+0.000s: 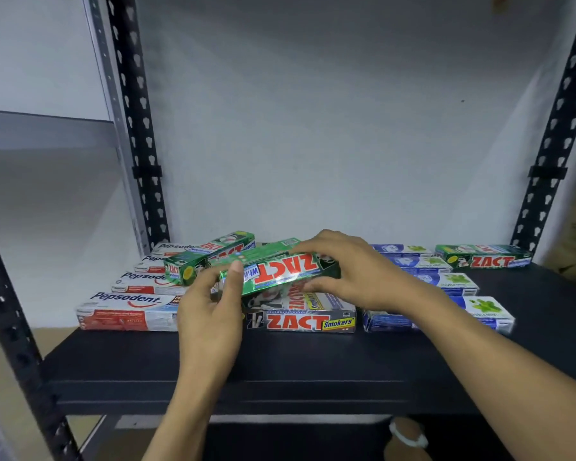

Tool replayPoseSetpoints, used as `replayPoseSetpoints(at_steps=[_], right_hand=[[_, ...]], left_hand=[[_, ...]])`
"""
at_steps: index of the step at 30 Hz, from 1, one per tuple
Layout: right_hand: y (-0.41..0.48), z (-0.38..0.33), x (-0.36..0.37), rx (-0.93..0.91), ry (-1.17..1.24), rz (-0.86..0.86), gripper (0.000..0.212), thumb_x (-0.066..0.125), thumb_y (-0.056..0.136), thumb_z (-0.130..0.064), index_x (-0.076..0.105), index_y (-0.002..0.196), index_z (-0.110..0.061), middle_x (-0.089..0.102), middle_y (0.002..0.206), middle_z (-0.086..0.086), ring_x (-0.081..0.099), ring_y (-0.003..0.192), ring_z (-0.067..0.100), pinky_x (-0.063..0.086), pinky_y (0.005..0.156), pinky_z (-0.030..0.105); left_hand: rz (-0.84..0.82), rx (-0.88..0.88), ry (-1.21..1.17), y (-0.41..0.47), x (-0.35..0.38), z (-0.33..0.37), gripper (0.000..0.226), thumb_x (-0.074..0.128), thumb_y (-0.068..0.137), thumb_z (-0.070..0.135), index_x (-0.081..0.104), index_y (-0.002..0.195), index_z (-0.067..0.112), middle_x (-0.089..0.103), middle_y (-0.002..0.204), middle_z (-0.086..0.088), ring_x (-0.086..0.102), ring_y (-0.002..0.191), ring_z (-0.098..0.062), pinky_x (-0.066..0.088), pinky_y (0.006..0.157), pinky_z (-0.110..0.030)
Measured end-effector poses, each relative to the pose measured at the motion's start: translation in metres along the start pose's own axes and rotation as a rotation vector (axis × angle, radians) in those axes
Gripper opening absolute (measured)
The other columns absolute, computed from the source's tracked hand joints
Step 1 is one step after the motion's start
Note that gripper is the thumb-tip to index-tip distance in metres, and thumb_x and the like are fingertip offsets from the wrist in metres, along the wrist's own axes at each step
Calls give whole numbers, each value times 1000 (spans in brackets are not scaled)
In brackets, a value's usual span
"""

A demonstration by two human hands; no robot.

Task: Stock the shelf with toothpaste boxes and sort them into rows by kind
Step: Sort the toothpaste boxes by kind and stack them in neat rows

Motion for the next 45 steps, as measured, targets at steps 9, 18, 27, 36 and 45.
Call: replayPoseSetpoints(at_steps=[9, 18, 27, 36, 45], right_hand=[[-50, 35, -57, 122, 51, 47, 48, 67, 92, -42, 53, 137, -47, 57, 120, -19, 53, 113, 0, 46, 100, 31], [-113, 67, -71, 116, -431, 295, 64, 65, 91, -39, 38, 149, -39, 49, 141, -12, 41, 132, 12, 22, 118, 47], [-185, 166, -103, 490, -264, 340, 67, 66, 92, -38, 36, 151, -39, 51, 137, -9, 44, 127, 16, 38, 107, 52], [-227, 249, -122, 714, -179, 178, 48, 70, 91, -30, 57, 135, -43, 55, 120, -5, 51, 120, 22, 42, 104, 51], [-218, 273, -133, 696, 94, 277, 15, 73, 89, -26, 76, 94, -40, 69, 108, -18, 62, 105, 7, 43, 91, 29]], left_hand=[[-371, -56, -233, 3, 53, 27, 22, 70, 91, 20, 72, 111, 29, 68, 122, 1, 68, 113, -22, 62, 78, -41], [-460, -244, -332, -26, 142, 43, 20, 63, 97, 24, 67, 116, 29, 65, 124, -8, 76, 81, -29, 63, 76, -37], [-690, 540, 814, -50, 193, 11, 56, 40, 97, 64, 43, 146, 36, 43, 151, 13, 39, 139, -10, 30, 117, -40], [-653, 590, 931, -57, 192, -1, 54, 33, 98, 65, 48, 143, 40, 50, 145, 20, 43, 135, -7, 26, 117, -32], [-668, 564, 902, -57, 193, 1, 58, 29, 94, 69, 53, 138, 41, 51, 143, 20, 45, 133, -7, 28, 118, -36]])
Point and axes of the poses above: each hand's wrist, its own y-axis towards the middle knuckle, its own x-axis out of the palm, z = x × y, the point moved 4 cm from there along y, towards the middle knuckle
